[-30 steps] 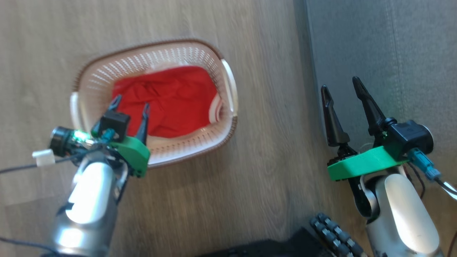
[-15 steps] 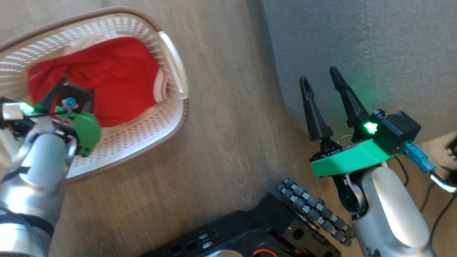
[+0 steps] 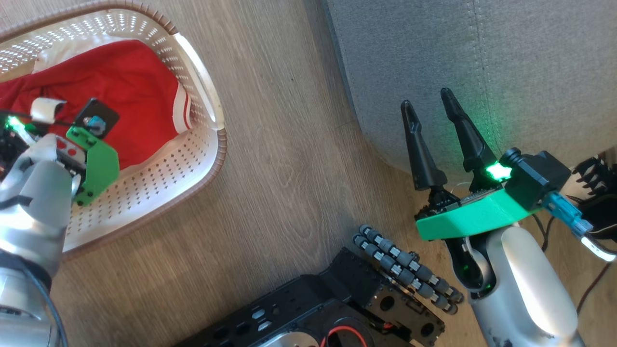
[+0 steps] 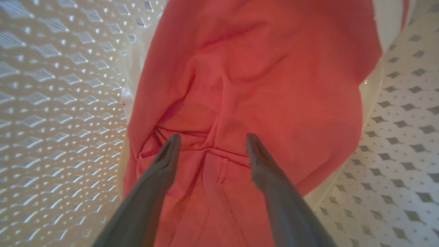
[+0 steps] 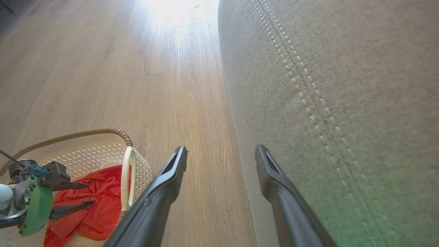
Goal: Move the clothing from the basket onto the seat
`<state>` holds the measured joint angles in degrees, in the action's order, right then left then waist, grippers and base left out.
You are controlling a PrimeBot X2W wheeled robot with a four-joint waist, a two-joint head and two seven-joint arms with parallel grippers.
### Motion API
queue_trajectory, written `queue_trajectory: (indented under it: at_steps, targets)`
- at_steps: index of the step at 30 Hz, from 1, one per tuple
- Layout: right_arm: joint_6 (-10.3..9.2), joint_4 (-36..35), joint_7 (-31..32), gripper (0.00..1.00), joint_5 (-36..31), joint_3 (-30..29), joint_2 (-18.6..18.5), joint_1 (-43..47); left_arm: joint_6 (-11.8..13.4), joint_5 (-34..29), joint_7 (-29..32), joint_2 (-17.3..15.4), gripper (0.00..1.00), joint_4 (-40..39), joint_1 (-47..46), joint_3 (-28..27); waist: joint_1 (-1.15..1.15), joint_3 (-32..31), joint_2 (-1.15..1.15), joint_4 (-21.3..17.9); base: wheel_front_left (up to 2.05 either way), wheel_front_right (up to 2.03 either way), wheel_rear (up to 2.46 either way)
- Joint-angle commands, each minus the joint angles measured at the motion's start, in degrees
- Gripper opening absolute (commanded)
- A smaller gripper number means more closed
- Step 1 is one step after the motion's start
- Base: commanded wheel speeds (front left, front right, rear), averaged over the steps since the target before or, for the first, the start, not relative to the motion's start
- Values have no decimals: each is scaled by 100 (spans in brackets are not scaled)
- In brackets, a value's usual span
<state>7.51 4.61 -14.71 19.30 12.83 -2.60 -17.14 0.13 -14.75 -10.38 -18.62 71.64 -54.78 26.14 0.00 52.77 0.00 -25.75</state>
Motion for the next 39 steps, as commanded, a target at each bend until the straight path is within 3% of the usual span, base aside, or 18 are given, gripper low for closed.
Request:
queue_trajectory:
  at_steps: [1, 6, 17, 24, 33, 34, 35, 36, 39]
  targets:
    - [-2, -177, -29, 100, 50, 93, -28, 267, 13, -116, 100, -189, 100, 12, -54, -1, 0, 8, 0, -8, 0, 0, 0]
    - [-2, -254, -29, 100, 73, 147, -28, 306, 0, -287, 615, -218, 100, 143, -294, 222, 0, 52, 0, -28, 0, 0, 0]
    - [-2, -389, -29, 100, 91, 99, -28, 497, -676, -351, 1244, -206, 100, 220, -438, 660, 0, 214, 0, -3, 0, 0, 0]
    - [-2, -486, -29, 100, 87, 147, -28, 597, -756, -202, 1548, -269, 100, 229, -467, 854, 0, 367, 0, 93, 0, 0, 0]
    - [-2, -543, -29, 100, 74, 172, -28, 616, -760, 461, 1988, -298, 100, 231, -313, 1361, 0, 441, 0, 176, 0, 0, 0]
    - [-2, -545, -29, 100, 77, 169, -28, 620, -760, 553, 2023, -297, 84, 231, -321, 1400, 0, 442, 0, 183, 0, 0, 0]
    - [-2, -545, -29, 100, 80, 167, -28, 623, -760, 643, 2051, -294, 35, 231, -326, 1443, 0, 444, 0, 188, 0, 0, 0]
    - [-2, -544, -29, 100, 82, 168, -28, 623, -760, 723, 2053, -295, 0, 231, -337, 1496, 0, 447, 0, 190, 0, 0, 0]
    - [-2, -531, -29, 100, 79, 170, -28, 594, -760, 945, 2031, -317, 0, 231, -367, 1665, 0, 454, 0, 195, 0, 0, 0]
